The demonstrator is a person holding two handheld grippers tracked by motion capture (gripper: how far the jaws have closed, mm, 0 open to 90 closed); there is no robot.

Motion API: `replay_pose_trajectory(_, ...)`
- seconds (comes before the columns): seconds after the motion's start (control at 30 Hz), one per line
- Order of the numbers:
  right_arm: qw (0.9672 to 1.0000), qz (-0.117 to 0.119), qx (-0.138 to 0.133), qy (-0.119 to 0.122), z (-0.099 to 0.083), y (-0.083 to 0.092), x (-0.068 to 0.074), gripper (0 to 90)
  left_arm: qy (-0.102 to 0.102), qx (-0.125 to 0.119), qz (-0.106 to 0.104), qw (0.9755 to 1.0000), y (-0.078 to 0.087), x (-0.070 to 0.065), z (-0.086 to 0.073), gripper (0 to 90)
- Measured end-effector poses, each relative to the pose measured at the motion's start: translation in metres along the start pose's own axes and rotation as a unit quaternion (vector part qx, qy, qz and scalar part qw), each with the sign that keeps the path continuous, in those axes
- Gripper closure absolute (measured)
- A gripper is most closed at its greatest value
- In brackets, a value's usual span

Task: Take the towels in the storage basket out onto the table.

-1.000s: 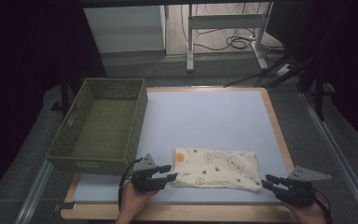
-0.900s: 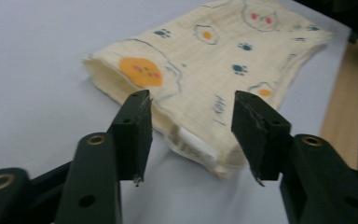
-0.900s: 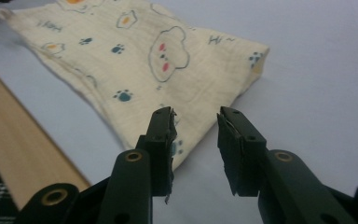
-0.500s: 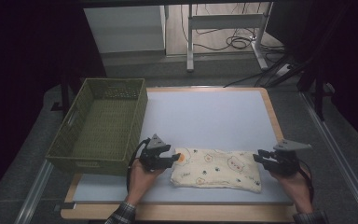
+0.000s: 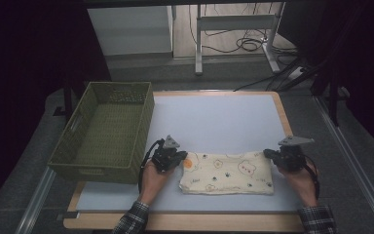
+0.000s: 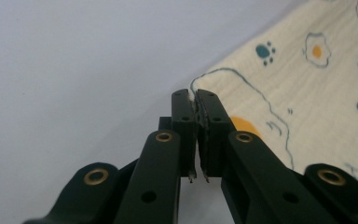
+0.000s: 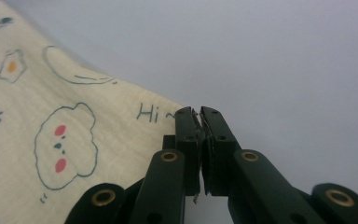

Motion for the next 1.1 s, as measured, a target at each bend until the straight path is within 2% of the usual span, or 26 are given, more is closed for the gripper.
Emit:
replay_pose_trajectory(0.07,1.0000,0.001,0.002,-0.003,0.000,-0.003,-0.003,86.0,-0.001,0.009,0.008,0.9999,-0.005,0.003,-0.003,86.5)
replay_pose_trajectory(0.17,0.9996,0.002,0.027,-0.011,-0.006,-0.021,-0.009,85.5,0.007,0.014,0.009,0.9998,-0.011,0.007,-0.006,84.9)
replay_pose_trajectory(0.2,0.9994,0.007,0.031,-0.017,-0.007,-0.026,-0.010,84.1,0.010,0.008,0.010,0.9999,-0.010,0.008,-0.005,75.6)
replay_pose_trajectory(0.23,0.9994,0.007,0.031,-0.017,-0.007,-0.026,-0.010,84.1,0.010,0.000,0.015,0.9998,-0.009,0.010,-0.003,75.6)
replay_pose_trajectory(0.3,0.9994,0.010,0.022,-0.024,-0.005,-0.025,-0.010,79.3,0.011,-0.010,0.014,0.9998,-0.006,0.011,0.000,67.2)
replay_pose_trajectory(0.43,0.9995,0.010,0.013,-0.028,-0.001,-0.017,-0.009,71.4,0.008,-0.001,0.013,0.9999,-0.011,0.012,0.002,55.3)
replay_pose_trajectory(0.6,0.9992,0.021,0.012,-0.033,-0.003,-0.009,-0.005,65.6,0.008,0.009,0.023,0.9997,-0.022,0.020,0.004,48.1)
replay_pose_trajectory(0.67,0.9989,0.026,0.013,-0.038,-0.005,-0.006,-0.002,64.1,-0.007,0.020,0.037,0.9991,-0.026,0.024,0.003,44.5)
replay_pose_trajectory(0.77,0.9982,0.036,0.016,-0.045,-0.008,-0.002,0.004,62.9,-0.016,0.015,0.039,0.9990,-0.027,0.029,0.003,36.1)
replay_pose_trajectory(0.83,0.9980,0.039,0.021,-0.045,-0.011,0.001,0.009,62.4,0.010,0.017,0.031,0.9993,-0.028,0.033,0.001,27.9)
replay_pose_trajectory(1.1,0.9980,0.051,0.024,-0.028,-0.015,0.010,0.037,57.0,0.009,0.015,0.031,0.9994,-0.028,0.033,0.001,27.4)
Point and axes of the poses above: each handheld gripper's, and its own axes: y roughly backward along the jaws, z roughly out of its top, x roughly to its left, the point moved 9 cm from there along -y, roughly forward along the jaws, and after that the axes turned 6 degrees about -z, right-handed, at the moved point
